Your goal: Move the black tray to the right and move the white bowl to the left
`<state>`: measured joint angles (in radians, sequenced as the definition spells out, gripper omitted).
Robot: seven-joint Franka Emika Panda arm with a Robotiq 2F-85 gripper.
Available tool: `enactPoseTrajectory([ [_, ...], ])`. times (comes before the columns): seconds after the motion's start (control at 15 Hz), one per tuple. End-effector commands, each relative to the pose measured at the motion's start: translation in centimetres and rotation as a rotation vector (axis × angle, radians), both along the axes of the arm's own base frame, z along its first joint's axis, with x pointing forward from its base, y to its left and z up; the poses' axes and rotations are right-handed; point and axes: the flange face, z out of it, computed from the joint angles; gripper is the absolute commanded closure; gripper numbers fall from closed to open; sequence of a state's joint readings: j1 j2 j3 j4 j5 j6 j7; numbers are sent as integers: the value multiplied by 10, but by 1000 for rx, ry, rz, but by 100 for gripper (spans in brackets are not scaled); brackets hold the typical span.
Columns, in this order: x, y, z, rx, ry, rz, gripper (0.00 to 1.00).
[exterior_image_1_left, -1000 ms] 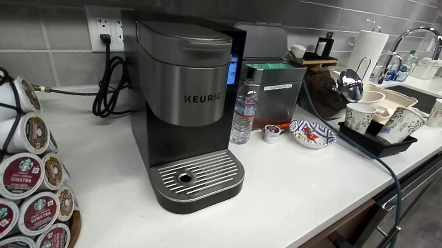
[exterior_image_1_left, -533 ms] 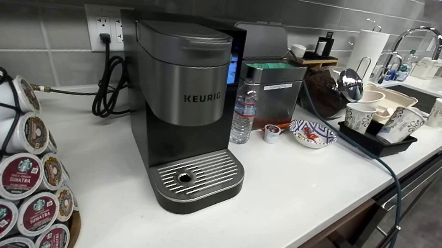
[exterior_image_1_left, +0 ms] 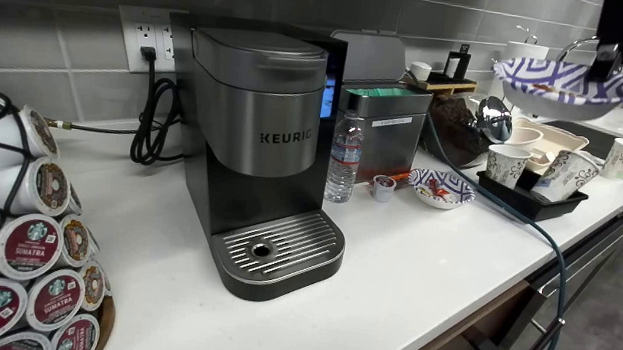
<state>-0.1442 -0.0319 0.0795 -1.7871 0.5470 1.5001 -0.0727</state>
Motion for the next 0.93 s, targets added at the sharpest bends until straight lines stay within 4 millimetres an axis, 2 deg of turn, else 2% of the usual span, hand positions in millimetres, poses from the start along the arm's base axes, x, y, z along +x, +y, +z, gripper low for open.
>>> enactPoseTrajectory([
  [0.0, 1, 4, 0, 0, 2, 9, 97],
  [0.2, 2, -14, 8, 1, -18, -18, 97],
  [0.33, 2, -18, 10, 2, -23, -25, 99],
  [0.6, 32, 13, -51, 62, 41, -109, 99],
  [0.67, 42, 21, -72, 77, 39, -126, 99],
  [0.87, 63, 30, -119, 95, 50, -139, 99],
])
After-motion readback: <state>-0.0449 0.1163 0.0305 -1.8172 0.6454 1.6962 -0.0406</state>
